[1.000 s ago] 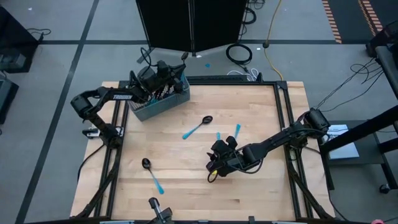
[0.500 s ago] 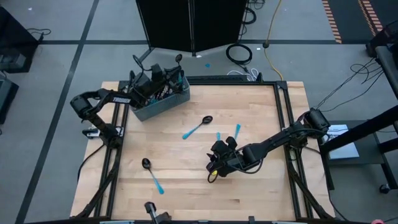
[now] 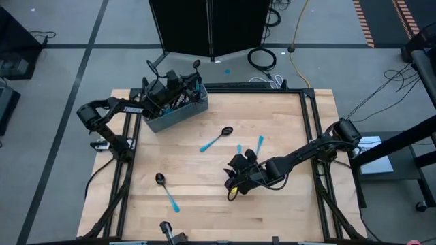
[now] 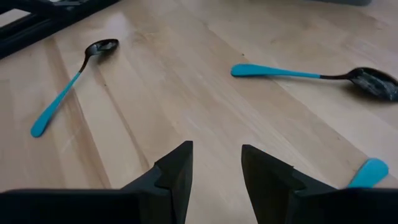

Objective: Sort silverware
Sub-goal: Put the blue spoon in the silverware rack

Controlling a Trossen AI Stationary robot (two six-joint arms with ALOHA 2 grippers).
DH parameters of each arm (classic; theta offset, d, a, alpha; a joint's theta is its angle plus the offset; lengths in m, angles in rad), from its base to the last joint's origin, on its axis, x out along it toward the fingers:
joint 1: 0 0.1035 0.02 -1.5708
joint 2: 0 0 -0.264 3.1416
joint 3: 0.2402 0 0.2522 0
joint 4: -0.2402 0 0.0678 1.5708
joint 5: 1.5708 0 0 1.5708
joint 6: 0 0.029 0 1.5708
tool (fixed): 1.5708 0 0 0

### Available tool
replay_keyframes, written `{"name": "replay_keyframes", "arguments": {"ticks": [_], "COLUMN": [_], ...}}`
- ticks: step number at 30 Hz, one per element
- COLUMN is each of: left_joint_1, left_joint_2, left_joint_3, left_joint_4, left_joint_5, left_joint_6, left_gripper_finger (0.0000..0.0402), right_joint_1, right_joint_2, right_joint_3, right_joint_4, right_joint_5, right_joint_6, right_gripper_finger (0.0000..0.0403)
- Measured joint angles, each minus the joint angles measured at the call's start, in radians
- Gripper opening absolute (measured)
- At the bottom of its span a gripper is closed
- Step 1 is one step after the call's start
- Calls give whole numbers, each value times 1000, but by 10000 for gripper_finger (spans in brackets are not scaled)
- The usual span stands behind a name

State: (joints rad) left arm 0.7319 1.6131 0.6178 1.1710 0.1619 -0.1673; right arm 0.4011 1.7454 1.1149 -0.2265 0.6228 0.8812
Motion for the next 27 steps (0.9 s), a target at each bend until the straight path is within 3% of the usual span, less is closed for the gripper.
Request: {"name": "replay_keyframes", "arguments": {"ticks": [10, 18, 27], "left_joint_1": [-7, -6, -2], "left_joint_2": [2, 6, 21], "left_joint_3": [-2, -5, 35], "left_joint_4": [-2, 105, 52], "left_joint_5": [-9, -62, -83], "left_joint_6": [-5, -98, 36], "left_gripper_finger": [0, 0, 0], "right_joint_1": [0, 0, -5], "right_joint_2": [0, 0, 0], "right_joint_3": [0, 0, 0], "right_joint_4": [46, 47, 67], "right_joint_5": [0, 0, 0], "right_joint_6": [-66, -91, -128], "right_gripper_finger": [130, 130, 130]}}
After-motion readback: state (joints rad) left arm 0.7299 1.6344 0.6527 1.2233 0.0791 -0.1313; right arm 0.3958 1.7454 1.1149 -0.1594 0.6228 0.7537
